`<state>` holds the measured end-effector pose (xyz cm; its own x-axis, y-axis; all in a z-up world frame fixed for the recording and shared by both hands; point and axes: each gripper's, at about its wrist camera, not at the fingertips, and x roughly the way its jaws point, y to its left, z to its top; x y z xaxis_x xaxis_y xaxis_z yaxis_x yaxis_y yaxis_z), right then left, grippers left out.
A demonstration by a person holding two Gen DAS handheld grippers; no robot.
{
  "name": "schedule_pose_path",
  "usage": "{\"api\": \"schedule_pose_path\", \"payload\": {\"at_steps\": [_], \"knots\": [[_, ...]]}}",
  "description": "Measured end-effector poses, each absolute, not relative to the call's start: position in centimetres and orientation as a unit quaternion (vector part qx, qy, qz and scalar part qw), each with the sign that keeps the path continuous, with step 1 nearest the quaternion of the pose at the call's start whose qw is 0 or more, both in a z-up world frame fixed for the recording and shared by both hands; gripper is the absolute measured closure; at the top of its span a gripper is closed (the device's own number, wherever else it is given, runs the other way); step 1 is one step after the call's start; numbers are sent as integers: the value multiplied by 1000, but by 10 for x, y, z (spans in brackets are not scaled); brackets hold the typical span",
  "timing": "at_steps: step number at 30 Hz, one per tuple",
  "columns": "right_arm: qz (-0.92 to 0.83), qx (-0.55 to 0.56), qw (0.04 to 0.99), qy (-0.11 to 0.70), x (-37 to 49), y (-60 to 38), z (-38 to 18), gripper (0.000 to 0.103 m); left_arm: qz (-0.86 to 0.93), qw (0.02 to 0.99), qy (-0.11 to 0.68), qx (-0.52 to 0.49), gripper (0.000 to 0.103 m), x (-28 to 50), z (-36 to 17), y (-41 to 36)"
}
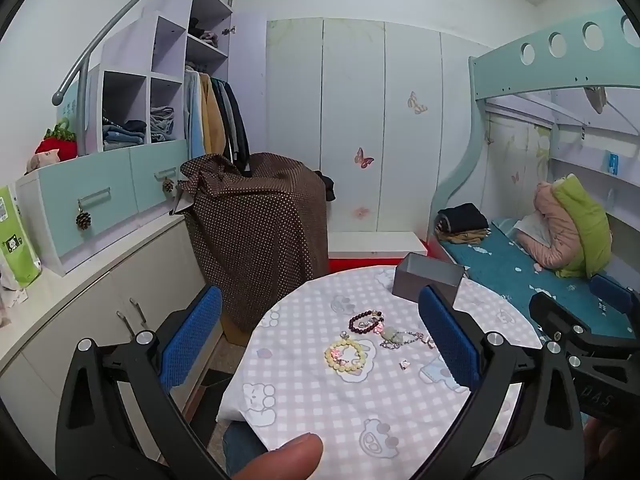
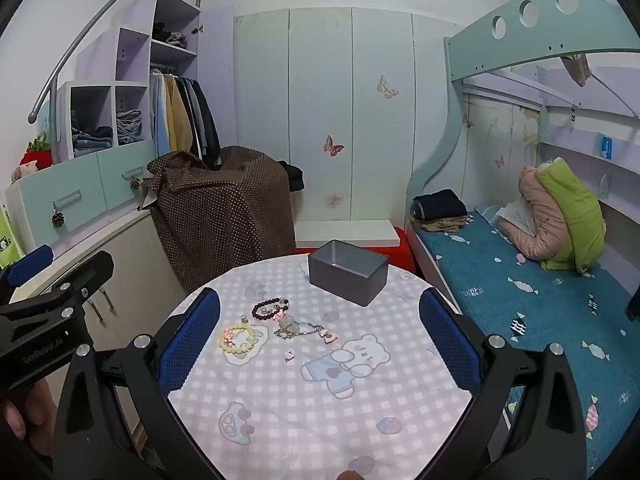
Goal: Organize jewelry
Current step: 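Move both grippers toward the jewelry on the table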
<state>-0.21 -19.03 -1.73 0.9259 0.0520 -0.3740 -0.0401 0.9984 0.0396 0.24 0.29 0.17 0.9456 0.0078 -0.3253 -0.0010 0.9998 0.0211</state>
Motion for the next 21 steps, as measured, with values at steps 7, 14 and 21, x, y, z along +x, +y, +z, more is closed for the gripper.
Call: {"api": "schedule_pose_path", "payload": {"at_steps": [7,14,21], "knots": [[26,16,981,189,-3,-195,-16,7,2,986,167,10,5,3,1,3],[31,16,979,200,7,-190,-38,7,-7,983,184,11,5,16,-12,3],[31,-2,970,241,33,-193,-56,7,0,969,247,13,5,60,-61,9]]}}
